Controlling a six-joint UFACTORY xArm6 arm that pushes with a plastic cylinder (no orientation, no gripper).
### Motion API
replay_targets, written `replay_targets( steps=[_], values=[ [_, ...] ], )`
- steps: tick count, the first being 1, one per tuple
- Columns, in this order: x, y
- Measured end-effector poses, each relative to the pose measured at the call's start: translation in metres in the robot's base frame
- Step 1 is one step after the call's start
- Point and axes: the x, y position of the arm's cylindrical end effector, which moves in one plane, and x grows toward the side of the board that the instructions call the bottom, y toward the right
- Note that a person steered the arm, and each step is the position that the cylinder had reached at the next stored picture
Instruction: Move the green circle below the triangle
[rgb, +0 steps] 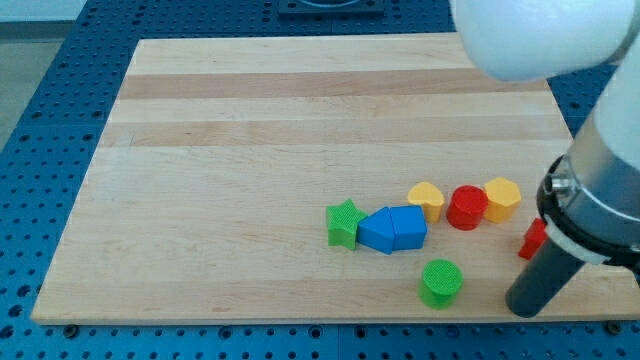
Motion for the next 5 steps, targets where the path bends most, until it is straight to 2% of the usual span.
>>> replay_targets(
  steps=[1, 2, 5],
  values=[
    [-0.002, -0.072],
    [-0.009, -0.120],
    [0.000, -0.016]
  ],
)
